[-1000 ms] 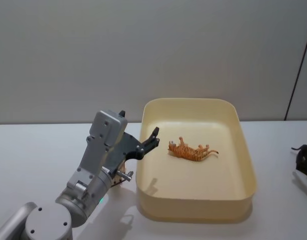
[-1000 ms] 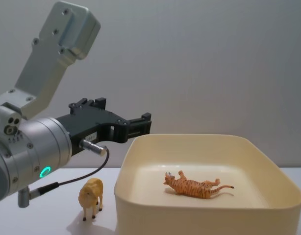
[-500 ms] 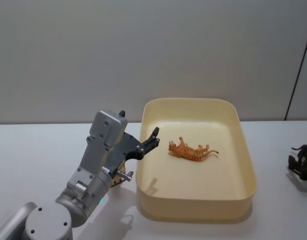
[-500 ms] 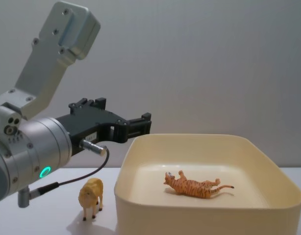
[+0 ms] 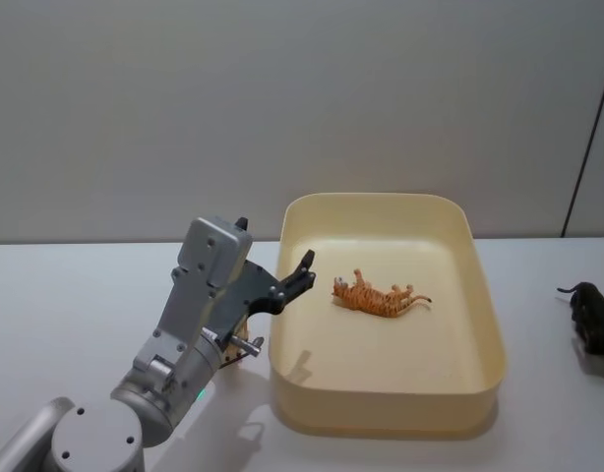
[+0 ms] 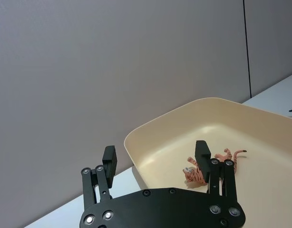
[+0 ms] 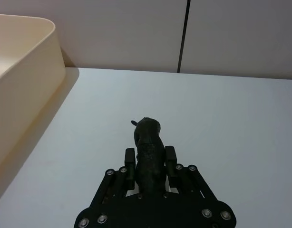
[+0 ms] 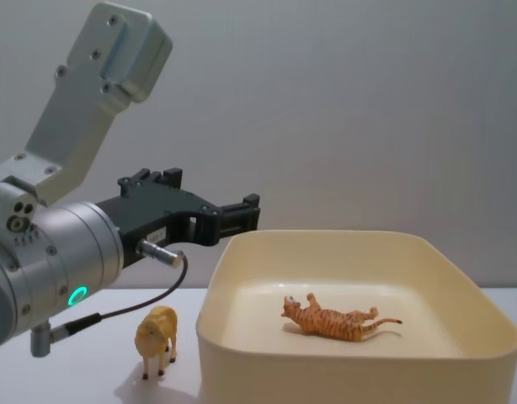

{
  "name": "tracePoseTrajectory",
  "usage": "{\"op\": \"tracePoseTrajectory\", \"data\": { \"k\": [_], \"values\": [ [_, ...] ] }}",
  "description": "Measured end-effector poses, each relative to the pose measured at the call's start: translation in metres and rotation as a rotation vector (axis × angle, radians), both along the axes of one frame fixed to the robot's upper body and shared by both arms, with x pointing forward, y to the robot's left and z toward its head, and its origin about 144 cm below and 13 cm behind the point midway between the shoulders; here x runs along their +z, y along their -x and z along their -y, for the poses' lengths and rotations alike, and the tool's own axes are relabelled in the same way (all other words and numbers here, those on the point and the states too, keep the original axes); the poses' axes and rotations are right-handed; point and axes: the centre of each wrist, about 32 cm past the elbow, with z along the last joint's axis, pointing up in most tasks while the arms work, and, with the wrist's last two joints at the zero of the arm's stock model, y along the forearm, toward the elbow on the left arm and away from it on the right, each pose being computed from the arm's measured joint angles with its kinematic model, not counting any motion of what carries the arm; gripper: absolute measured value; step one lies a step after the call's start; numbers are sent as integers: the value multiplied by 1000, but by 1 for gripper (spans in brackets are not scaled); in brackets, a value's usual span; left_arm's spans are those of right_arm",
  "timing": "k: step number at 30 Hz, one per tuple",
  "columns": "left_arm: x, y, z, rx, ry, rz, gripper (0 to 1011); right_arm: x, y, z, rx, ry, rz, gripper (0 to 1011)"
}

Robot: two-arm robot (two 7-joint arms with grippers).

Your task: Pick up the toy alternately with two hands and place it into the central storage box.

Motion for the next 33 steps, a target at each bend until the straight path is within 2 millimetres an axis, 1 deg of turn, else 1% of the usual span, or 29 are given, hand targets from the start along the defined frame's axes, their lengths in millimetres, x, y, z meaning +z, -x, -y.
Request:
{"op": "tracePoseTrajectory", "data": {
  "k": [1, 2, 4, 10, 14, 21, 28, 33],
  "values": [
    [0, 0, 0, 0, 0, 0, 1001, 0, 0, 0, 0, 0, 1, 389],
    [0, 0, 0, 0, 0, 0, 1001, 0, 0, 0, 1, 0, 3, 350],
    [0, 0, 0, 0, 0, 0, 1001, 0, 0, 0, 4, -1, 7, 335],
    [0, 0, 0, 0, 0, 0, 1002, 3, 0, -3, 26, 0, 47, 334],
    [0, 0, 0, 0, 0, 0, 1001, 9, -2, -7, 50, -2, 86, 334],
    [0, 0, 0, 0, 0, 0, 1001, 25, -9, -17, 116, -17, 164, 334],
    [0, 0, 0, 0, 0, 0, 1001, 43, -20, -31, 199, -46, 228, 334],
    [0, 0, 0, 0, 0, 0, 1001, 57, -31, -45, 274, -73, 263, 334]
  ]
}}
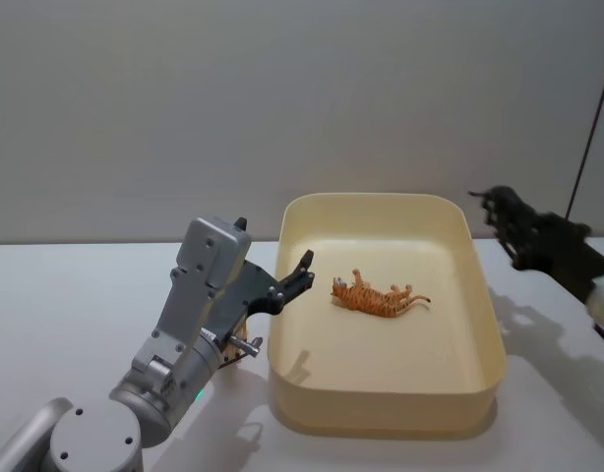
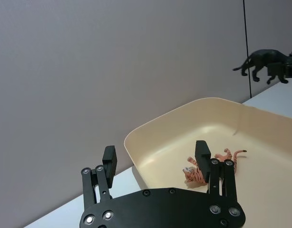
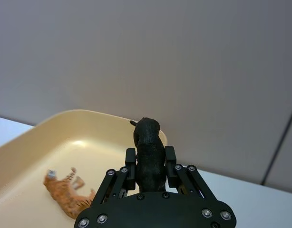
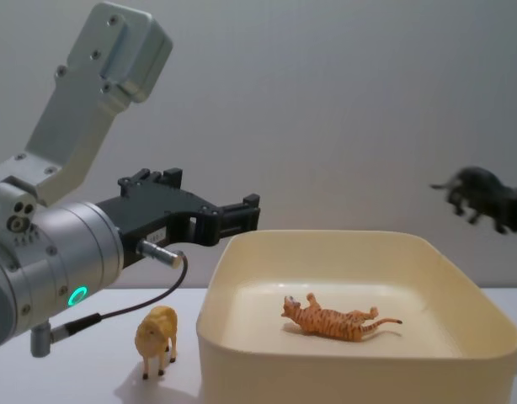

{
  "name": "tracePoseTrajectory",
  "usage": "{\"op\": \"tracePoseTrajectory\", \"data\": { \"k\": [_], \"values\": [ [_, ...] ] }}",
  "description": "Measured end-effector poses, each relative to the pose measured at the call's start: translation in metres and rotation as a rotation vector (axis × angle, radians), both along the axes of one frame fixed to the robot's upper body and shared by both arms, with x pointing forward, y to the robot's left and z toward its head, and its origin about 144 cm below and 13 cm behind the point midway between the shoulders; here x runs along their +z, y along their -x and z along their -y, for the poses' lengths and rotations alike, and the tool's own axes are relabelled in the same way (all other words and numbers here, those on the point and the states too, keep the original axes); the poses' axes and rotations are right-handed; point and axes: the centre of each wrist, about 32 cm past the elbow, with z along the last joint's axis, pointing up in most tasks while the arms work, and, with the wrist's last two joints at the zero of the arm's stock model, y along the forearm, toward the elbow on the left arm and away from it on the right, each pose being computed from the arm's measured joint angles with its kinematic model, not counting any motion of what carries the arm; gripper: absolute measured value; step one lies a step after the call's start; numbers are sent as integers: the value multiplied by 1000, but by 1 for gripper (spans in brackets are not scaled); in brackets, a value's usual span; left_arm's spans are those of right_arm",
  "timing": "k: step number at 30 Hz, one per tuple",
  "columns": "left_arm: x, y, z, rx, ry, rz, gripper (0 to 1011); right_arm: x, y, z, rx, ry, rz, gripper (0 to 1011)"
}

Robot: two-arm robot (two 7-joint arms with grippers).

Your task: Pick up the toy alternately with two hands and place it into the central storage box.

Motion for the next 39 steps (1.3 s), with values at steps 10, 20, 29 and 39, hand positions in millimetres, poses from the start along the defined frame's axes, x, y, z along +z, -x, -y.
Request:
{"op": "tracePoseTrajectory", "data": {
  "k": [10, 20, 29, 39],
  "values": [
    [0, 0, 0, 0, 0, 0, 1001, 16, -32, -37, 147, -33, -4, 334],
    [0, 0, 0, 0, 0, 0, 1001, 21, -53, -61, 221, -35, -32, 457],
    [0, 0, 0, 0, 0, 0, 1001, 24, -62, -73, 258, -33, -42, 745],
    [0, 0, 0, 0, 0, 0, 1001, 27, -56, -61, 240, -38, -15, 1001]
  ]
}}
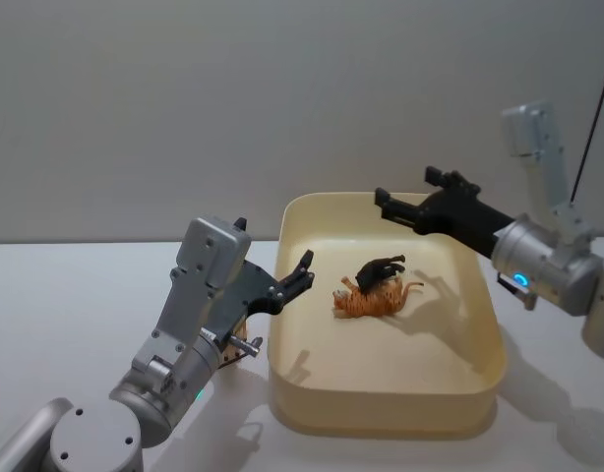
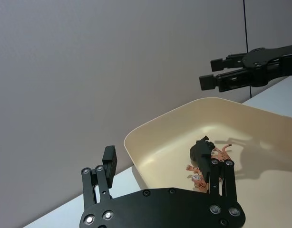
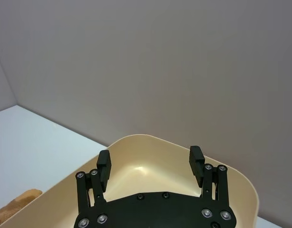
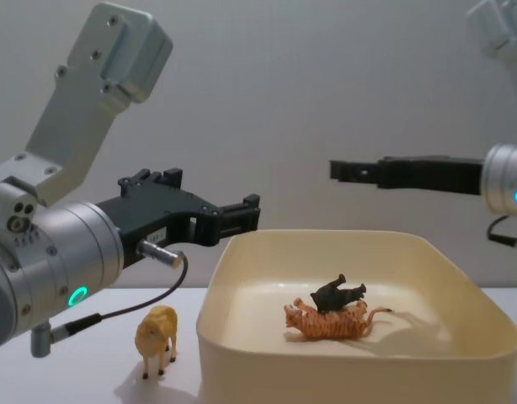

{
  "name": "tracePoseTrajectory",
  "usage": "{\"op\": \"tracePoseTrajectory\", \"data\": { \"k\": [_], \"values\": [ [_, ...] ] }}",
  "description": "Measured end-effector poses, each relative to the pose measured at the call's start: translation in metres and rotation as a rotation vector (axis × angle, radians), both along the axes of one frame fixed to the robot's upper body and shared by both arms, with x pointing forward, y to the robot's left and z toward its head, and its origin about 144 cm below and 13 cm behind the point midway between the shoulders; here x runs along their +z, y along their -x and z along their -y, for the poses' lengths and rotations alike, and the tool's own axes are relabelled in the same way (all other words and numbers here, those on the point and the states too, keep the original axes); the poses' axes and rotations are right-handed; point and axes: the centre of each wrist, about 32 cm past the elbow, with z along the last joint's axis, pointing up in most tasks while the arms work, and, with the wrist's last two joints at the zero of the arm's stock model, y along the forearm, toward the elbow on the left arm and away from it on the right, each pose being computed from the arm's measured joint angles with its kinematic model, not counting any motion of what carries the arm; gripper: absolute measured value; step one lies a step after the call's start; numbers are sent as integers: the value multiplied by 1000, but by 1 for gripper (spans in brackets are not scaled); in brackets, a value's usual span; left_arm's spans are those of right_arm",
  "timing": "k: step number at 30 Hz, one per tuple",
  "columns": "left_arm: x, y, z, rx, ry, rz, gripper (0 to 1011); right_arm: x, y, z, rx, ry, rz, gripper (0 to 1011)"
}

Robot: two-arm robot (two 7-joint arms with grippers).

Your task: Pick up the toy alternately with two hands and place it into the central storage box.

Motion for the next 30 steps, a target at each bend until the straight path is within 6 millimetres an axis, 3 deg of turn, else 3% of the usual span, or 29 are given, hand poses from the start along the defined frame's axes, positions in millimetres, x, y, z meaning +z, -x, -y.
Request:
{"op": "tracePoseTrajectory", "data": {
  "k": [17, 30],
  "values": [
    [0, 0, 0, 0, 0, 0, 1001, 3, 39, 43, -101, -26, 35, 1001],
    [0, 3, -1, 12, 2, -3, 1002, 4, 57, 58, -146, -30, 39, 1001]
  ]
}}
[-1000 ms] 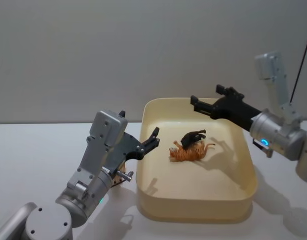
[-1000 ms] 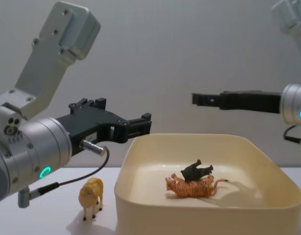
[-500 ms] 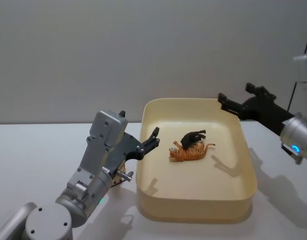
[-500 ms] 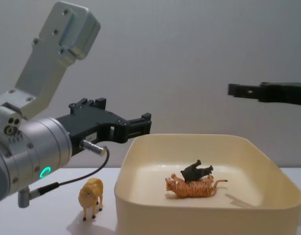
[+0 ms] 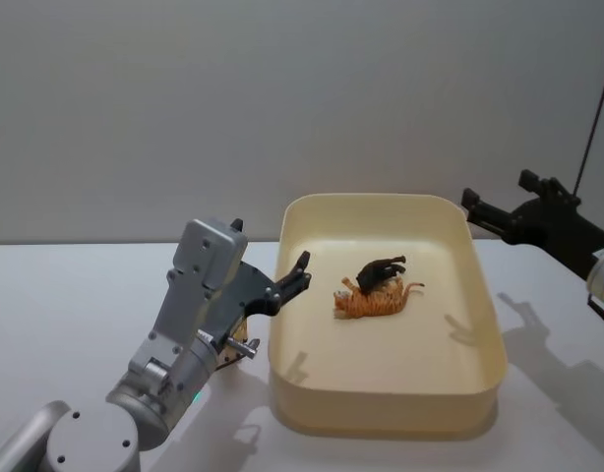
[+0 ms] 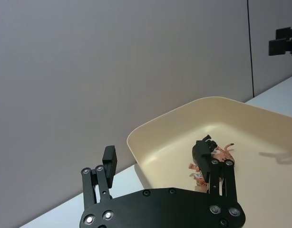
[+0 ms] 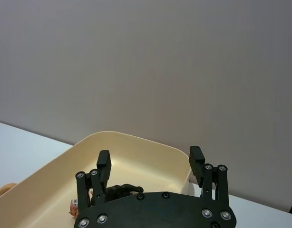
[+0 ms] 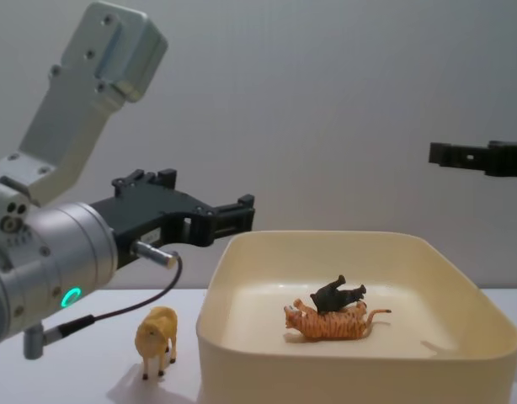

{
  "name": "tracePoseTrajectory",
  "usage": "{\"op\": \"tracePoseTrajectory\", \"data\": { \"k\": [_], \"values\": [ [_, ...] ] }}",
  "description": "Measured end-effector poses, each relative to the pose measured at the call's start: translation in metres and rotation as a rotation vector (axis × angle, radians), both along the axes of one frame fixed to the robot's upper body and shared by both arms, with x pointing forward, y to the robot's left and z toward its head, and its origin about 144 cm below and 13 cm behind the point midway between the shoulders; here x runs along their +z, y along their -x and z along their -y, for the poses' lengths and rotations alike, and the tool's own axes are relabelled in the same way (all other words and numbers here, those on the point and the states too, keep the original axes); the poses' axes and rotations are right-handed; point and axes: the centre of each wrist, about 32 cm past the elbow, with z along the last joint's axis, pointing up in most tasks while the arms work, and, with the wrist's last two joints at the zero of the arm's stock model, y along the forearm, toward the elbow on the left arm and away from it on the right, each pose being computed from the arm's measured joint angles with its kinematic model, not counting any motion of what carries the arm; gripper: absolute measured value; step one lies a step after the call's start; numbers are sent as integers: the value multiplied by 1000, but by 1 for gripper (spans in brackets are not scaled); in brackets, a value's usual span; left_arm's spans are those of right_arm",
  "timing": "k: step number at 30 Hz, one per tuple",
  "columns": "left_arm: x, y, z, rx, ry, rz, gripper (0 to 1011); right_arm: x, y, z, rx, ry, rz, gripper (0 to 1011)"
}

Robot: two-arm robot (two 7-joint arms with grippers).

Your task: Pick up the toy alternately with two hands and place it into the central storage box.

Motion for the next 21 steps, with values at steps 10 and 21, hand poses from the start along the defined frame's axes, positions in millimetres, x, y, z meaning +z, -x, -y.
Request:
{"op": "tracePoseTrajectory", "data": {
  "k": [10, 21],
  "values": [
    [3, 17, -10, 88, 10, -43, 1001, 0, 5, 4, -11, -1, 0, 1001],
    [7, 36, -28, 157, -28, -152, 1001, 0, 8, 6, -17, -1, 0, 1001]
  ]
}}
